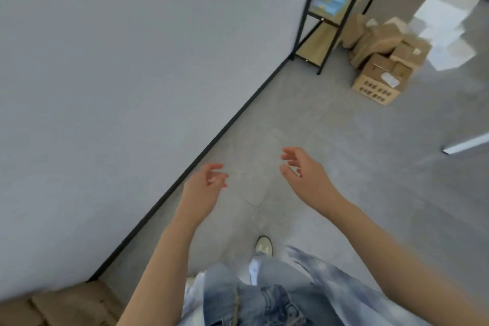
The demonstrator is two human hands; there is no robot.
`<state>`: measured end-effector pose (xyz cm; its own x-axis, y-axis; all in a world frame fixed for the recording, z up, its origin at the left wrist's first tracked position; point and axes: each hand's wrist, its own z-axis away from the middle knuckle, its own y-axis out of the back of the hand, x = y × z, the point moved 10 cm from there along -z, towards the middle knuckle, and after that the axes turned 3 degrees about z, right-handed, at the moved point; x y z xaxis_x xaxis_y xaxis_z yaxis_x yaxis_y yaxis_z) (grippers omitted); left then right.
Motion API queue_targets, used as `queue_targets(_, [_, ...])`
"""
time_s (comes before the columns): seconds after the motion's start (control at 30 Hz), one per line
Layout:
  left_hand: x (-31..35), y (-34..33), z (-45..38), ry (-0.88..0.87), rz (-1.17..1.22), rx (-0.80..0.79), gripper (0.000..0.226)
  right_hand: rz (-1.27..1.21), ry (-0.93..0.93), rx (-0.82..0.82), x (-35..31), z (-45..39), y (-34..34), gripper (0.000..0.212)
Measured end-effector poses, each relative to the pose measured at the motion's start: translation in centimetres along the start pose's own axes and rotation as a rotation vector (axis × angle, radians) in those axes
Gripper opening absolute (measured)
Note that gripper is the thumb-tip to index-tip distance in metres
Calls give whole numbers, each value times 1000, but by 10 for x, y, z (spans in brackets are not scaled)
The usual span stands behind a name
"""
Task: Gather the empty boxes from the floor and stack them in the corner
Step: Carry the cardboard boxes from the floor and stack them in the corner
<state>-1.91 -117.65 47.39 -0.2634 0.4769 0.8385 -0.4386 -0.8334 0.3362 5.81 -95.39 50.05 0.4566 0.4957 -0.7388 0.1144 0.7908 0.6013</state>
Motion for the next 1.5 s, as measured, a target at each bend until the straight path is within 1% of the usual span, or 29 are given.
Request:
queue_targets(0.07, [29, -49, -19, -18, -24, -83, 20, -37, -72, 64, 34, -8, 44, 40])
queue_targets(0.2, [82, -119, -63, -77, -134, -193, 21, -79, -196, 164, 92, -25, 118, 41])
queue_targets(0.23, [92, -134, -77, -77, -153, -218, 20, -102, -233, 186, 107, -30, 133, 41])
queue_targets(0.27, [97, -133, -79, -77, -156, -214, 20, -116, -246, 198, 112, -30, 137, 40])
queue_targets(0.3, [112, -155, -101, -87, -171, -245, 19, -144, -290, 239, 130, -41, 159, 40])
queue_targets(0.37, [128, -174, -124, -93, -186, -267, 18, -167, -335, 286, 149, -53, 182, 39])
queue_targets(0.43, [154, -206, -169, -104, -206, -299, 20, -188, -397, 334, 175, -83, 216, 38])
queue_targets(0.5, [179, -229, -205, -109, -205, -310, 20, -202, -425, 374, 188, -111, 246, 38])
queue_targets(0.67, [258, -296, -299, -130, -280, -412, 19, -241, -508, 487, 217, -182, 326, 37])
queue_targets(0.9, [392, -416, -426, -238, -351, -492, 21, -314, -572, 580, 271, -286, 435, 35])
queue_targets(1.0, [426, -475, -469, -242, -365, -514, 22, -320, -589, 579, 303, -332, 483, 35])
queue_targets(1.13, [459, -557, -523, -197, -344, -512, 25, -294, -580, 543, 346, -401, 554, 35])
queue_targets(1.23, [482, -603, -547, -133, -314, -485, 28, -268, -566, 486, 367, -444, 600, 36])
queue_targets(1.37, [517, -675, -592, -77, -289, -480, 29, -236, -550, 451, 401, -513, 678, 35])
queue_targets(1.5, [547, -724, -646, -33, -275, -465, 30, -217, -547, 412, 431, -579, 733, 35])
